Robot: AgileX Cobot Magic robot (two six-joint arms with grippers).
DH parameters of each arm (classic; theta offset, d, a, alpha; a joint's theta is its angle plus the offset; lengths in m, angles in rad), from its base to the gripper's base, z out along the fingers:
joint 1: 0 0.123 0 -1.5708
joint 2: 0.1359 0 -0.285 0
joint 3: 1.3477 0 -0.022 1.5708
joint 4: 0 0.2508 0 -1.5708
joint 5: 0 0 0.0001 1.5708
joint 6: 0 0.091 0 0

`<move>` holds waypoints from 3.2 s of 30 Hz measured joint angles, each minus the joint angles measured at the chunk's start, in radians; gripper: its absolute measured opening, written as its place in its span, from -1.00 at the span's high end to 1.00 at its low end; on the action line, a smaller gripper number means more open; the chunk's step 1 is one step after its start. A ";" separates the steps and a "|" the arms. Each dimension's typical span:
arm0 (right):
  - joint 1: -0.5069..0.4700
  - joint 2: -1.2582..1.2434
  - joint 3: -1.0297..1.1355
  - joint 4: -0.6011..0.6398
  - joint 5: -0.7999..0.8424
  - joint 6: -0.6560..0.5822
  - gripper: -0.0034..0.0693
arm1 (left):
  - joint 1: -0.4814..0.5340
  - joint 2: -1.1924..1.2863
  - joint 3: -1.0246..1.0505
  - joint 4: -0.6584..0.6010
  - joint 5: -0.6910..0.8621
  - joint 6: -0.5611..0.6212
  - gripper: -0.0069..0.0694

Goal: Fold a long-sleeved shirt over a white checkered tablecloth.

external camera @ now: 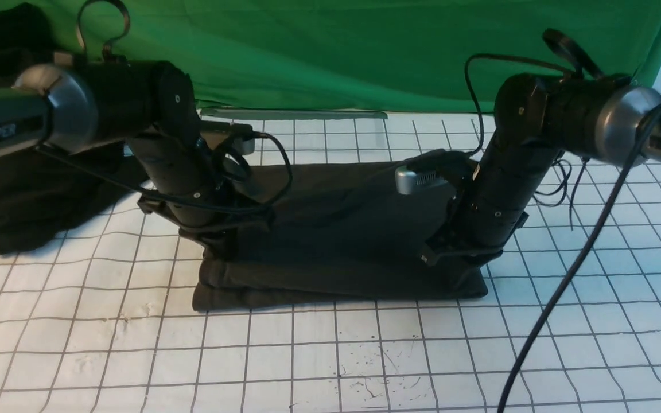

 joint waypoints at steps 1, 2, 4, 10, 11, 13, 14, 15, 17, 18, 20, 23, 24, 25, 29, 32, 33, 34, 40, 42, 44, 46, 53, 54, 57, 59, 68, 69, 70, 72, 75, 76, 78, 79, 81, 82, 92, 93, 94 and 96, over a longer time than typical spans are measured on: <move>-0.001 -0.032 0.000 -0.003 0.004 0.001 0.91 | 0.001 -0.026 -0.003 0.004 0.015 0.000 0.82; -0.001 -0.071 0.000 -0.011 0.012 0.002 0.91 | 0.001 -0.060 -0.005 0.008 0.030 0.000 0.82; -0.001 -0.138 0.000 -0.028 0.016 0.009 0.91 | 0.001 -0.117 -0.007 0.011 0.041 0.000 0.82; -0.002 -0.527 0.024 -0.103 -0.058 0.075 0.91 | 0.001 -0.505 0.051 0.015 0.048 0.001 0.82; -0.002 -0.607 0.038 -0.103 -0.093 0.078 0.91 | 0.001 -0.566 0.070 0.015 0.044 0.001 0.82; -0.002 -0.721 0.075 -0.105 -0.165 0.079 0.91 | 0.001 -0.688 0.115 0.016 0.030 0.001 0.82; -0.002 -0.848 0.129 -0.105 -0.276 0.081 0.91 | 0.001 -0.807 0.168 0.016 0.014 -0.003 0.82; -0.002 -0.880 0.137 -0.105 -0.289 0.081 0.91 | 0.001 -0.837 0.175 0.016 0.008 -0.004 0.82; -0.002 -1.070 0.267 -0.106 -0.463 0.071 0.91 | 0.001 -1.001 0.274 0.012 -0.034 -0.025 0.82; -0.002 -1.132 0.317 -0.107 -0.523 0.065 0.91 | 0.001 -1.087 0.321 0.003 -0.056 -0.025 0.82; -0.002 -1.282 0.443 -0.108 -0.659 0.055 0.91 | 0.001 -1.215 0.420 -0.015 -0.089 -0.046 0.82; -0.002 -1.503 0.701 -0.111 -0.919 0.031 0.91 | 0.001 -1.433 0.589 -0.032 -0.155 -0.087 0.82; -0.002 -1.567 0.800 -0.113 -1.020 0.022 0.91 | 0.001 -1.496 0.642 -0.034 -0.177 -0.099 0.82; -0.002 -1.614 0.865 -0.113 -1.086 0.016 0.91 | 0.001 -1.545 0.684 -0.034 -0.192 -0.105 0.82; -0.002 -1.783 1.101 -0.113 -1.338 0.011 0.90 | 0.001 -1.738 0.847 -0.036 -0.274 -0.124 0.82; -0.002 -1.862 1.221 -0.113 -1.478 0.006 0.87 | 0.001 -1.841 0.946 -0.036 -0.382 -0.148 0.82; -0.002 -1.877 1.242 -0.113 -1.499 0.005 0.85 | 0.001 -1.864 0.970 -0.038 -0.417 -0.152 0.82; -0.002 -1.886 1.254 -0.113 -1.517 0.004 0.82 | 0.001 -1.884 1.005 -0.038 -0.472 -0.154 0.82; -0.002 -1.895 1.263 -0.113 -1.549 0.004 0.63 | 0.001 -1.896 1.049 -0.039 -0.558 -0.156 0.81; -0.002 -1.895 1.264 -0.113 -1.548 0.004 0.60 | 0.001 -1.896 1.049 -0.039 -0.563 -0.156 0.81; -0.002 -1.895 1.264 -0.113 -1.541 0.004 0.57 | 0.001 -1.896 1.049 -0.039 -0.560 -0.156 0.81; -0.002 -1.895 1.264 -0.113 -1.523 0.004 0.55 | 0.001 -1.896 1.049 -0.039 -0.545 -0.156 0.81; -0.002 -1.895 1.264 -0.113 -1.489 0.004 0.51 | 0.001 -1.896 1.049 -0.039 -0.522 -0.156 0.81; -0.002 -1.895 1.264 -0.113 -1.484 0.004 0.51 | 0.001 -1.896 1.049 -0.039 -0.520 -0.156 0.81; -0.002 -1.895 1.264 -0.113 -1.481 0.003 0.46 | 0.001 -1.896 1.049 -0.039 -0.520 -0.156 0.81; -0.002 -1.895 1.264 -0.113 -1.481 0.003 0.44 | 0.001 -1.896 1.049 -0.034 -0.520 -0.152 0.81; -0.002 -1.895 1.264 -0.114 -1.480 0.003 0.38 | 0.071 -1.927 1.167 -0.016 -0.589 0.062 0.81; -0.002 -1.895 1.264 -0.114 -1.480 0.003 0.37 | 0.096 -1.928 1.200 -0.023 -0.598 0.076 0.81; -0.002 -1.895 1.264 -0.114 -1.480 0.003 0.37 | 0.123 -1.928 1.221 -0.027 -0.608 0.083 0.81; -0.002 -1.895 1.264 -0.115 -1.480 0.003 0.35 | 0.190 -1.928 1.287 -0.036 -0.644 0.094 0.81; -0.002 -1.895 1.264 -0.116 -1.478 0.003 0.32 | 0.263 -1.928 1.374 -0.038 -0.690 0.098 0.81; -0.002 -1.895 1.264 -0.116 -1.478 0.003 0.31 | 0.271 -1.928 1.399 -0.037 -0.701 0.098 0.81; -0.002 -1.895 1.264 -0.116 -1.478 0.003 0.30 | 0.274 -1.928 1.427 -0.035 -0.714 0.098 0.81; -0.002 -1.895 1.264 -0.116 -1.478 0.003 0.29 | 0.273 -1.928 1.448 -0.035 -0.721 0.098 0.81; -0.002 -1.895 1.264 -0.116 -1.478 0.003 0.27 | 0.270 -1.928 1.455 -0.027 -0.726 0.098 0.81; -0.002 -1.895 1.264 -0.116 -1.478 0.003 0.26 | 0.270 -1.928 1.456 -0.021 -0.714 0.098 0.81; -0.002 -1.895 1.264 -0.116 -1.478 0.003 0.25 | 0.270 -1.928 1.456 0.008 -0.700 0.102 0.81; -0.002 -1.895 1.264 -0.116 -1.478 0.003 0.25 | 0.270 -1.928 1.456 0.011 -0.700 0.102 0.81; -0.002 -1.895 1.264 -0.116 -1.478 0.003 0.25 | 0.270 -1.928 1.457 0.016 -0.700 0.102 0.81; -0.002 -1.895 1.264 -0.116 -1.478 0.003 0.25 | 0.270 -1.929 1.457 0.019 -0.699 0.103 0.81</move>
